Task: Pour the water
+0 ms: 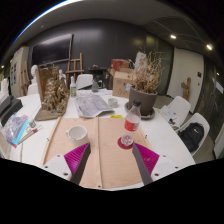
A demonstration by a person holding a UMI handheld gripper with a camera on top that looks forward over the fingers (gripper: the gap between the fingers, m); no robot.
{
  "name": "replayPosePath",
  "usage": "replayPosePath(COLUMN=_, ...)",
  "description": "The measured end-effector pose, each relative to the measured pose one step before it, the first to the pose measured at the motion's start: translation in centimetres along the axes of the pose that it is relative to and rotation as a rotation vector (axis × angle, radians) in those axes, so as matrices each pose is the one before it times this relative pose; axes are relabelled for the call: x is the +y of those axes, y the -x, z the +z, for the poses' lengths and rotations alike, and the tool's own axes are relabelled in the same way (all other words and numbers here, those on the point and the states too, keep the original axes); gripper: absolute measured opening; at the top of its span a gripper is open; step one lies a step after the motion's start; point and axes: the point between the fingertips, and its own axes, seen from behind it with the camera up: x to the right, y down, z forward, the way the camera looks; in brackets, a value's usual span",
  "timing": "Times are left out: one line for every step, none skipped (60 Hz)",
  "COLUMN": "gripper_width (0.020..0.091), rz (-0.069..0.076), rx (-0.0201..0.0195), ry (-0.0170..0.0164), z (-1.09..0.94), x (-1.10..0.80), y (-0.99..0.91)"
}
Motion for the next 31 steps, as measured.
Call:
replayPosePath(gripper_width=0.0856, rz=-0.0018, rx=0.00248, ry=-0.0025, z=-0.838, x=0.031, y=0.42)
replayPosePath(gripper_width=0.0857, rz=-0.0031, rx=0.00041, ry=-0.00478, z=-0.626, x=-0.098, y=0.37)
replayPosePath(gripper_width=0.0859, rz=-0.0044, rx=0.00048, ry=-0.00621, z=-0.587, x=-0.126, y=0.336)
replayPosePath(gripper_width=0.0858, rz=-0.0048, rx=0.00219, ry=-0.00579, z=-0.559, x=-0.087, y=0.246)
replayPosePath(gripper_width=0.0858, rz=-0.0045, rx=0.00413, ry=-0.00404, z=-0.49, x=-0.043, y=0.201)
replayPosePath(gripper_width=0.0857, rz=-0.004, rx=0.0053, ry=-0.00252, z=-0.496, x=-0.02, y=0.139)
replayPosePath(gripper_width=0.0855, rz=-0.0033, rx=0.00506, ry=-0.00193, z=-0.42, x=-0.014, y=0.151)
replayPosePath(gripper_width=0.0855, rz=-0.0029, rx=0.00197, ry=-0.00171, z=-0.207, x=-0.17, y=0.105)
replayPosePath(gripper_width=0.0855, rz=0.0005, rx=0.00064, ry=-0.00413, z=-0.383, x=0.038, y=0.219)
replayPosePath(gripper_width=0.0857, rz=0.0036, rx=-0.00155, ry=-0.00358, z=-0.375, x=0.047, y=0.237)
replayPosePath(gripper_width=0.0857, rz=0.0048, rx=-0.00223, ry=-0.00273, z=-0.324, x=0.08, y=0.216)
replayPosePath(gripper_width=0.0857, rz=0.003, rx=-0.00257, ry=-0.0013, z=-0.317, x=0.096, y=0.201)
replayPosePath(gripper_width=0.0857, rz=0.0006, rx=-0.00159, ry=-0.00008, z=-0.223, x=0.161, y=0.174)
replayPosePath(gripper_width=0.0855, rz=-0.0003, rx=0.00076, ry=0.00463, z=-0.116, x=0.068, y=0.025)
replayPosePath(gripper_width=0.0855, rz=-0.0013, rx=0.0052, ry=0.00395, z=-0.173, x=0.211, y=0.001)
replayPosePath(gripper_width=0.0854, rz=-0.0032, rx=0.00828, ry=0.00181, z=-0.137, x=0.156, y=-0.076)
replayPosePath(gripper_width=0.0855, rz=-0.0045, rx=0.00993, ry=-0.0023, z=-0.139, x=0.057, y=-0.131)
replayPosePath(gripper_width=0.0856, rz=-0.0063, rx=0.01076, ry=-0.00607, z=-0.127, x=-0.013, y=-0.126)
replayPosePath(gripper_width=0.0857, rz=-0.0098, rx=0.00985, ry=-0.00699, z=-0.126, x=-0.064, y=-0.123)
replayPosePath(gripper_width=0.0858, rz=-0.0126, rx=0.00599, ry=-0.00453, z=-0.114, x=-0.052, y=-0.068)
replayPosePath(gripper_width=0.0859, rz=-0.0111, rx=0.00223, ry=-0.00132, z=-0.072, x=0.004, y=0.018)
replayPosePath(gripper_width=0.0858, rz=-0.0073, rx=-0.00273, ry=-0.0002, z=0.121, x=-0.056, y=-0.023)
replayPosePath(gripper_width=0.0857, rz=0.0, rx=-0.00227, ry=-0.00089, z=-0.165, x=0.016, y=0.136)
replayPosePath(gripper_width=0.0856, rz=0.002, rx=-0.0017, ry=-0.00063, z=-0.127, x=-0.011, y=0.114)
replayPosePath(gripper_width=0.0857, rz=0.0016, rx=0.00086, ry=-0.00002, z=-0.086, x=-0.011, y=0.066)
replayPosePath(gripper_width=0.0855, rz=0.0015, rx=0.0026, ry=0.00099, z=-0.085, x=-0.022, y=0.023)
replayPosePath(gripper_width=0.0856, rz=0.0021, rx=0.00272, ry=0.00198, z=-0.081, x=-0.003, y=0.021)
replayPosePath(gripper_width=0.0854, rz=0.0022, rx=0.00144, ry=0.00385, z=-0.073, x=0.024, y=0.035)
replayPosePath(gripper_width=0.0853, rz=0.0033, rx=-0.00155, ry=0.00451, z=-0.056, x=0.017, y=0.079)
replayPosePath(gripper_width=0.0854, rz=0.0055, rx=-0.00502, ry=0.00425, z=-0.036, x=0.084, y=0.154)
replayPosePath(gripper_width=0.0854, rz=0.0072, rx=-0.00738, ry=0.00337, z=0.003, x=0.05, y=0.171)
